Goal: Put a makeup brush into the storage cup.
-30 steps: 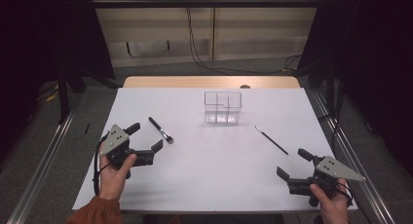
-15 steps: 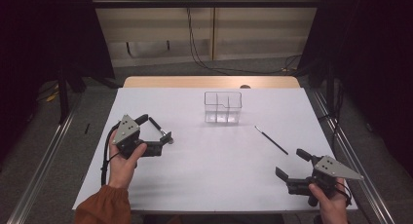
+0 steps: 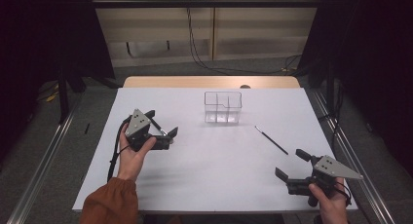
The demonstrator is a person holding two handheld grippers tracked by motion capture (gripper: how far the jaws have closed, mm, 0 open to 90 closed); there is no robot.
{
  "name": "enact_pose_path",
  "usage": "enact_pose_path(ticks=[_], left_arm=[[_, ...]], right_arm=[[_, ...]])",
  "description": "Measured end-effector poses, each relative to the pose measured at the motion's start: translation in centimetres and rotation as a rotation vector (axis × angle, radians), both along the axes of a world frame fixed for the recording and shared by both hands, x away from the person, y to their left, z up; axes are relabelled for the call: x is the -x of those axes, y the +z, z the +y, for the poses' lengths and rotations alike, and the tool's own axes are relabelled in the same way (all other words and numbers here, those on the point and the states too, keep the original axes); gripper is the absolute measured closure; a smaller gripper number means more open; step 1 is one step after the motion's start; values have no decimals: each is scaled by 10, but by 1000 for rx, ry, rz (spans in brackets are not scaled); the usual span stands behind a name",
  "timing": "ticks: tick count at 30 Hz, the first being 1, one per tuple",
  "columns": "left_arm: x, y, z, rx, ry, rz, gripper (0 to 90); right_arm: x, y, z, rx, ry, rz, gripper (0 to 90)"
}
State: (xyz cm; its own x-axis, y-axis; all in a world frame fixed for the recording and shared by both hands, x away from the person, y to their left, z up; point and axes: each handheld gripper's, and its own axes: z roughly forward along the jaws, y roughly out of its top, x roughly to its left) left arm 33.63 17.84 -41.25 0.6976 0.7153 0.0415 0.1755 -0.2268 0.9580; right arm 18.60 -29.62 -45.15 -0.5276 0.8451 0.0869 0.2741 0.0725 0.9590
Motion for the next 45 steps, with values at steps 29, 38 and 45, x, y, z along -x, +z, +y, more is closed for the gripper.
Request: enact_pose_path(ticks=[29,38,45], left_arm=[[-58,-14,13,-180,45,169,21],[-67,-8,8,-304,-24,249,24],[-70,-6,1,-393,-76,291,30]], right_arm=[[-1,-1,1,16,12,1,1],[-2,-1,2,16,12,4,1],[-1,-1,1,17,19,3,1]])
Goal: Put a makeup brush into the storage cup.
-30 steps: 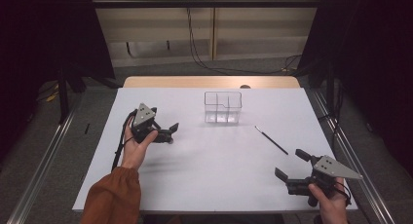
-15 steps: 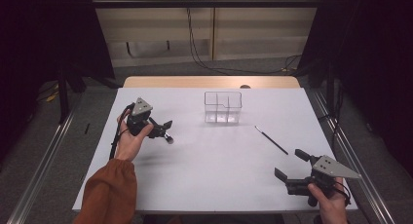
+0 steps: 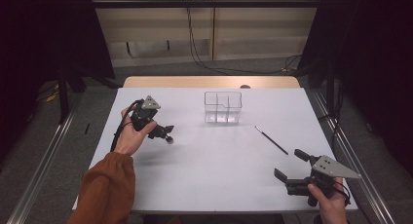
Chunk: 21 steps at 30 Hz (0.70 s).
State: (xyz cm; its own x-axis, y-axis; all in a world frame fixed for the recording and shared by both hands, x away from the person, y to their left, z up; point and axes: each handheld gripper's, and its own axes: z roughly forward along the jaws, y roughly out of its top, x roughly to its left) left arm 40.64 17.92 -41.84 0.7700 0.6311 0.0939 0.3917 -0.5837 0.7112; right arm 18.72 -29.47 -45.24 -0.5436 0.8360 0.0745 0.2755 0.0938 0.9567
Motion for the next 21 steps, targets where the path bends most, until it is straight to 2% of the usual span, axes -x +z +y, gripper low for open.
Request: enact_pose_path(ticks=[1,2,3,6,7,8,12,15,17,18,21], left_arm=[[-1,0,-3,-31,-22,15,31],[-1,0,-3,-31,-22,15,31],[-2,0,-4,-55,-33,23,34],[-4,-1,-4,-67,-40,34,45],[-6,0,-2,-93,-67,39,39],[-7,0,-1,-87,-78,52,39],[-14,0,1,-129,-89,74,35],[-17,-3,1,-136,-102,92,35],[-20,-5,1,-163,-137,113,37],[-22,-5,1,-162,-139,126,37],[-26,-8,0,-194,-162,139,37]], right_arm=[[0,0,0,0,0,0,1],[0,0,0,-1,0,0,1],[0,0,0,0,0,0,1],[0,0,0,3,5,3,1],[0,0,0,5,8,4,1],[0,0,0,5,8,4,1],[0,-1,0,6,10,2,1],[0,-1,0,4,10,3,1],[0,-1,0,3,9,4,1],[0,-1,0,3,11,5,1],[0,-1,0,5,13,5,1]])
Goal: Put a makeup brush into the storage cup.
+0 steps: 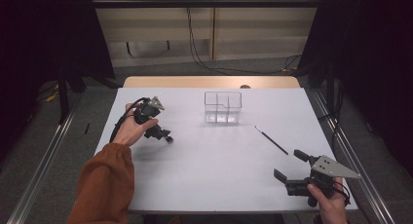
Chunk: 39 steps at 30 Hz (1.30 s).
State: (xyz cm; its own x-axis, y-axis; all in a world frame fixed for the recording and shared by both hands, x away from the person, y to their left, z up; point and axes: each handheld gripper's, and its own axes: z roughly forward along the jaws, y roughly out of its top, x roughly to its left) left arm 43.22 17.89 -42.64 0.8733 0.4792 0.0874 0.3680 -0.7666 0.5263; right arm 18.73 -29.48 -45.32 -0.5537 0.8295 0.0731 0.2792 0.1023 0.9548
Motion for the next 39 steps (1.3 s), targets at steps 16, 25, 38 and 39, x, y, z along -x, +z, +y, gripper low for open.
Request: enact_pose_path(ticks=[16,25,38,39], left_arm=[[-26,-7,2,-109,-102,32,47],[-34,-14,4,-175,-139,82,46],[-40,-28,-3,-244,-222,132,46],[-40,-30,-4,-243,-219,138,46]], right_arm=[[0,-1,-2,-11,-2,12,1],[1,-2,-3,-11,3,17,1],[1,-1,-2,-19,1,18,1],[1,-1,-3,-19,0,17,1]])
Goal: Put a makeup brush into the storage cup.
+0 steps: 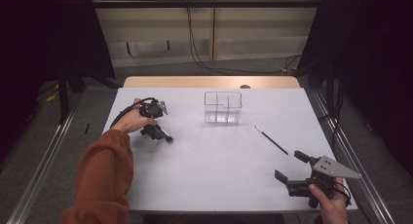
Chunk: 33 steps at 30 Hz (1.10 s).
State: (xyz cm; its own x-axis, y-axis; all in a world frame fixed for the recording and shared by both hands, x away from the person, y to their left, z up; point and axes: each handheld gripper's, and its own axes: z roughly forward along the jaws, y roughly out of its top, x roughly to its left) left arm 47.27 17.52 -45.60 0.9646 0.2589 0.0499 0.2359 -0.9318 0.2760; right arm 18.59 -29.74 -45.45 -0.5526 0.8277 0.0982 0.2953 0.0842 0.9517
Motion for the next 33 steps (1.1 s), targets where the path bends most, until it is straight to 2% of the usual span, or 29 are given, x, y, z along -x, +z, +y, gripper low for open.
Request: enact_pose_path(ticks=[3,5,6,7,8,9,11,17,19,20,21,22,23,26,29,33], left_arm=[[-2,-2,-2,-4,-9,14,48],[-4,-3,-4,-28,-29,19,38],[-4,-3,-4,-17,-13,32,37],[-6,-2,-3,-32,-23,43,45],[-5,-5,-3,-5,24,54,39],[-9,-5,-1,-26,30,79,35],[-11,-6,0,-16,41,92,32],[-11,-7,0,-14,42,106,40],[-13,-5,-2,-33,55,116,61],[-13,-5,-2,-33,55,116,91],[-13,-3,-3,-42,98,112,129],[-13,-3,-3,-42,98,112,167],[-12,-1,-4,-29,135,118,199],[-13,1,-3,-49,117,114,263],[-12,3,-4,-47,145,123,340],[-13,5,-4,-60,136,126,446]], right_arm=[[0,0,0,-1,0,1,1],[0,0,-1,-2,0,4,1],[0,0,-1,-2,0,4,1],[0,0,-1,-2,1,4,1],[0,-1,-1,0,-2,2,1],[0,-1,-1,-1,-2,2,1],[0,-1,-1,0,-1,3,1],[0,-1,-1,3,-3,6,1],[0,-1,-1,3,-2,5,1],[0,-1,-1,3,-3,6,1],[1,-1,-1,4,-3,5,1],[1,-1,-1,1,-4,6,1],[1,-1,-1,0,-6,6,1],[1,-1,-1,4,-2,6,1],[1,-1,-1,4,-3,6,1],[1,-1,0,4,-3,7,1]])
